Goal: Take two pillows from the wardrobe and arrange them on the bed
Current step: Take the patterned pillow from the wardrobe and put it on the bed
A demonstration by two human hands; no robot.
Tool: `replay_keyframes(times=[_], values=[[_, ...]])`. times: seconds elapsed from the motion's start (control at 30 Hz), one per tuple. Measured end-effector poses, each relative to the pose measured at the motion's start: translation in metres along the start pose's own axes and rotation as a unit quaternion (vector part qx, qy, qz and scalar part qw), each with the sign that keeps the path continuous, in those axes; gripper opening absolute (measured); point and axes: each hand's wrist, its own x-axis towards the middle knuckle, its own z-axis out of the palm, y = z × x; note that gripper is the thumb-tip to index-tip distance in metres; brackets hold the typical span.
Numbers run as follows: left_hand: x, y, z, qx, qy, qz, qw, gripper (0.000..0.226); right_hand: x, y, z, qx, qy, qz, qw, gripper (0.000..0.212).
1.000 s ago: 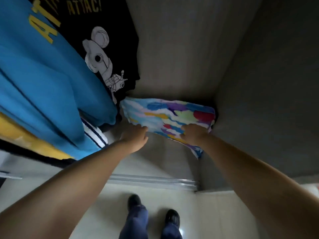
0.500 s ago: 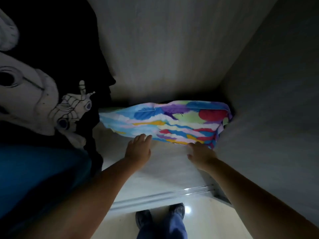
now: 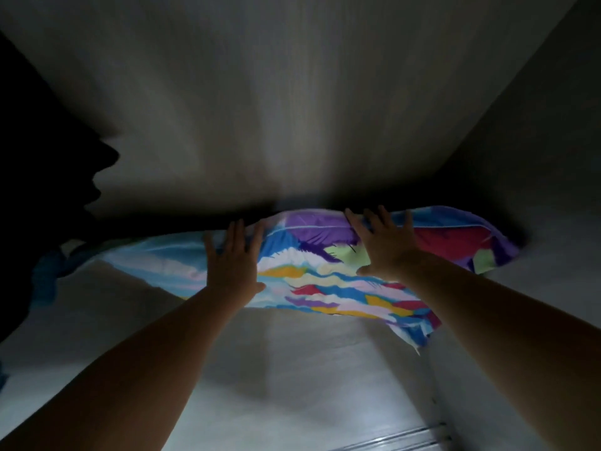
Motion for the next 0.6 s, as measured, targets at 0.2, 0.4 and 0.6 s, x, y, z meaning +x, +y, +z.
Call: replay_keyframes(times=[0.2,0.4,0.6], values=[[0.014,-0.004,0.017,0.019,0.065,0.009,0.998,0.094,0.004,-0.001,0.034,0.004,0.108,0.000,0.994,0.101],[-0.014,0.011,-0.001,0.010,0.032,0.026,0.999,0.046,-0.023,-0.002,0.025,0.031,0.034,0.021,0.999,0.079],[-0.057,0.011,-0.039,0.007,0.064,0.089,0.994,0.020,-0.084,-0.018,0.031,0.079,-0.038,0.053,0.995,0.032]])
